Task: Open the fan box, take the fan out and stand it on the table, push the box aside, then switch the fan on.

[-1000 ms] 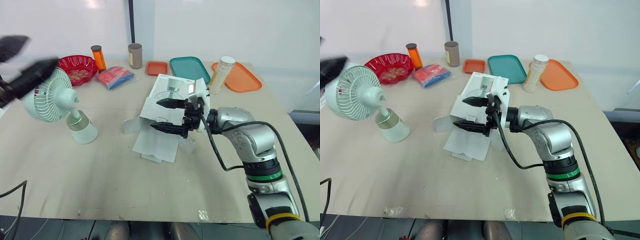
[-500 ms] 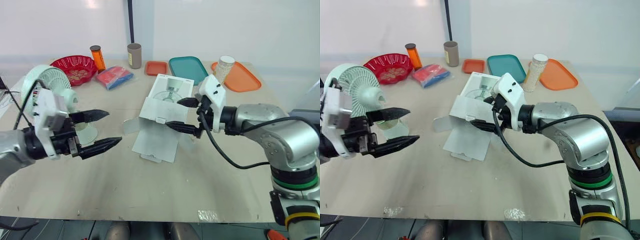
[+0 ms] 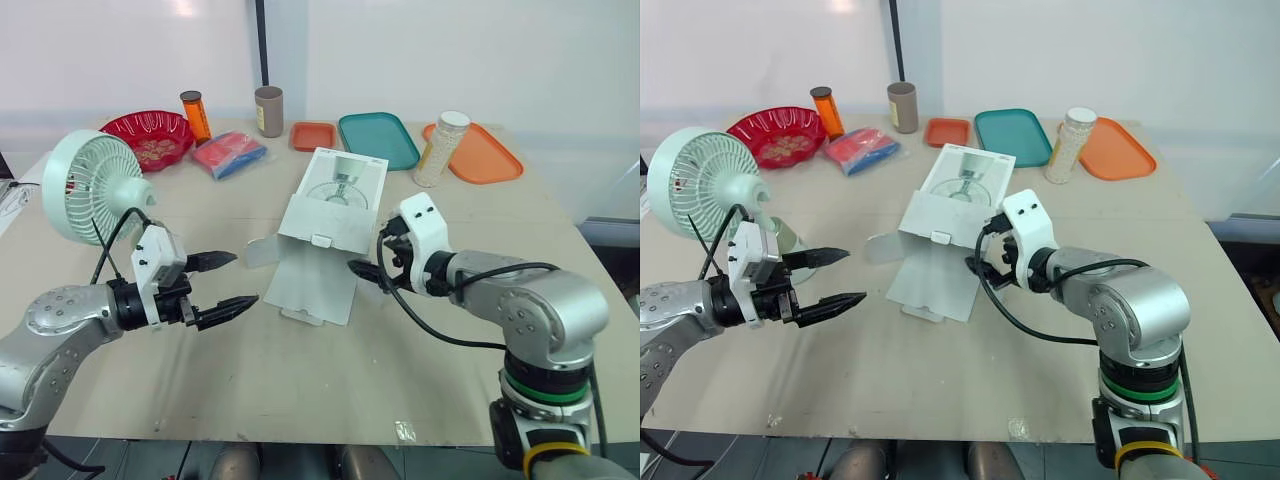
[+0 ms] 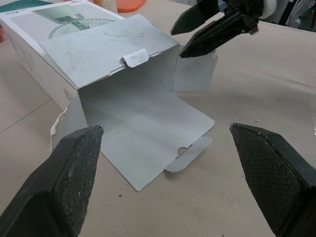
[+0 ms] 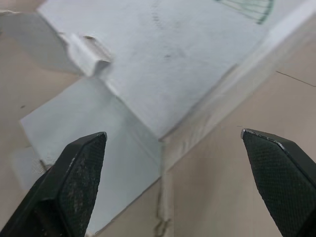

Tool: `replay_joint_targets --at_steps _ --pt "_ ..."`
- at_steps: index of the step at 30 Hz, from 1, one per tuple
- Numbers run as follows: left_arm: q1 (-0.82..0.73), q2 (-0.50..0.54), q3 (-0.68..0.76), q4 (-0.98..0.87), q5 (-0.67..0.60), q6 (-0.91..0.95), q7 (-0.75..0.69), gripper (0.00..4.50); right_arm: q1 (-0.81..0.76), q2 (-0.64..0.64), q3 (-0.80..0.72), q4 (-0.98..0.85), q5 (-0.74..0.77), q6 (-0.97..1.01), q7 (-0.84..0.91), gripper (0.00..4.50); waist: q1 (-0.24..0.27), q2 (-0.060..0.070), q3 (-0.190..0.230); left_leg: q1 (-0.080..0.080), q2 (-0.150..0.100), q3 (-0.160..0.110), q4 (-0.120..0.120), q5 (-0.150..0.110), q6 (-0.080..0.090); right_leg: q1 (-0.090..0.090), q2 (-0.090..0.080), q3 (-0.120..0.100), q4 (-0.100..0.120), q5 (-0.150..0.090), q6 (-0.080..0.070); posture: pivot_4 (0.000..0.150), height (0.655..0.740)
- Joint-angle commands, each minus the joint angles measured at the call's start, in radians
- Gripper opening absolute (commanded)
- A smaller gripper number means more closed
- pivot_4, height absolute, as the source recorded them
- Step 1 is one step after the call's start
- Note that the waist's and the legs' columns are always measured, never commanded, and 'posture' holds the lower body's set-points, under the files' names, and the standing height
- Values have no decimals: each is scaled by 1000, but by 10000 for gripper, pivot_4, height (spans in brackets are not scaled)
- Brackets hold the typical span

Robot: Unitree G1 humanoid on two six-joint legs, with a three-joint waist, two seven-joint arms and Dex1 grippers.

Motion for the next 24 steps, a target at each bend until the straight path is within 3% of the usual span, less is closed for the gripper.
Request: replay_joint_targets --at_steps 1,16,19,24 --pt "-13 -2 -8 4 25 -19 1 43902 -5 16 2 10 -27 -35 -24 45000 0 0 0 0 0 0 0 0 0 0 0 0 0 0 0 1500 7400" --pt "22 -41 10 -13 69 -46 51 43902 1 123 76 170 -134 -179 -100 45000 -1 0 0 0 0 0 -1 0 0 0 0 0 0 0 0 1500 7400" --pt "30 -44 8 -17 76 -47 56 45000 -7 150 59 185 -155 -190 -119 35999 -1 0 0 0 0 0 -1 0 0 0 0 0 0 0 0 1500 7400" --pt "37 -51 8 -17 85 -53 62 45000 -11 163 54 200 -180 -192 -130 14325 -1 0 0 0 0 0 -1 0 0 0 0 0 0 0 0 1500 7400"
